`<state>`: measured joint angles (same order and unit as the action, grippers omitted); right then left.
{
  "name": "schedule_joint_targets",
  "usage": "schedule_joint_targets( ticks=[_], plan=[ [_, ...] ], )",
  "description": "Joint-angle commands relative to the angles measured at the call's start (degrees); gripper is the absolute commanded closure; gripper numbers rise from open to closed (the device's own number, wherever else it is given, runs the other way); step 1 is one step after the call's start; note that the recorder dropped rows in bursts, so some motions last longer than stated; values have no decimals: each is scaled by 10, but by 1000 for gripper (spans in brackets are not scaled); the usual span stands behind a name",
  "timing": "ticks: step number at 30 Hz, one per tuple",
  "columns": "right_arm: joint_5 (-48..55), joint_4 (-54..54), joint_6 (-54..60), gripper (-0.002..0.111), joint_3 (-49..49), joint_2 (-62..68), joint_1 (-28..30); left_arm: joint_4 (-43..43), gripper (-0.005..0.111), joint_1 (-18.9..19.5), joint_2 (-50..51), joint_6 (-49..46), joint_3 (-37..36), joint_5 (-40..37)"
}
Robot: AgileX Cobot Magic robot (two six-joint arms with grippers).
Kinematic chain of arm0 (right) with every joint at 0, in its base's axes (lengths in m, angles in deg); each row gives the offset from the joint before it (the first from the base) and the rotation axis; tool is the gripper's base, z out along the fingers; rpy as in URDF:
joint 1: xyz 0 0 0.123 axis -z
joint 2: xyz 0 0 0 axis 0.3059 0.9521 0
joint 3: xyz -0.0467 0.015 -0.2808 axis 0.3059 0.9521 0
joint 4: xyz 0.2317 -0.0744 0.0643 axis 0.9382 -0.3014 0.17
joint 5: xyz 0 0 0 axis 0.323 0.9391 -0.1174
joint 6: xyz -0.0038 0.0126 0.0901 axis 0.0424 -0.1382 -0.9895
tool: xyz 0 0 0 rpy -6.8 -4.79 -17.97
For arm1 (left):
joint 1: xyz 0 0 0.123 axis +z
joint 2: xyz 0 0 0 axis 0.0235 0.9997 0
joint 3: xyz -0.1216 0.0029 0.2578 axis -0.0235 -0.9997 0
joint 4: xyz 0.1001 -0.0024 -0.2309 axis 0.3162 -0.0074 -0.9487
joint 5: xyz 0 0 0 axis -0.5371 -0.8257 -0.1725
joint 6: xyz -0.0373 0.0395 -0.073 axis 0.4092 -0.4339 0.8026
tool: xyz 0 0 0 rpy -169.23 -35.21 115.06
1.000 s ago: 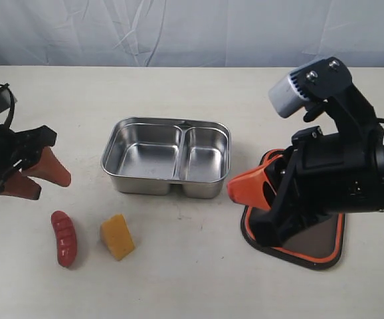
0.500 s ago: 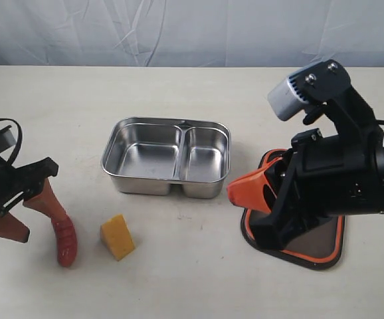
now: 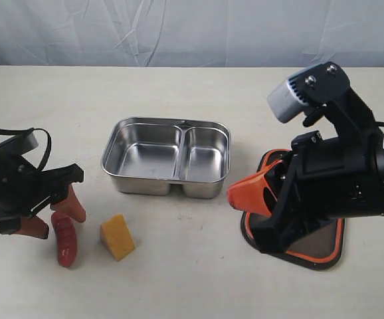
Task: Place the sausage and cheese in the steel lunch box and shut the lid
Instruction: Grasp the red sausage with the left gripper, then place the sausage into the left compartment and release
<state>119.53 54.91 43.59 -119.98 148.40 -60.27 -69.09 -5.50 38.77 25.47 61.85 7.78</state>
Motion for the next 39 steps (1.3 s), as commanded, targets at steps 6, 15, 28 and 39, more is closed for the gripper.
schedule_joint_targets(
  ticks=[6,15,28,39],
  plan=[
    [8,-6,-2,108,-3,-3,0,14,48,-13,25,48,-1,25],
    [8,-6,-2,108,-3,-3,0,10,50,-14,52,48,-1,31],
    [12,-6,-5,108,-3,-3,0,12,105,-14,52,45,-1,26],
    [17,-6,-8,108,-3,-3,0,28,107,-14,-58,10,20,38]
  ],
)
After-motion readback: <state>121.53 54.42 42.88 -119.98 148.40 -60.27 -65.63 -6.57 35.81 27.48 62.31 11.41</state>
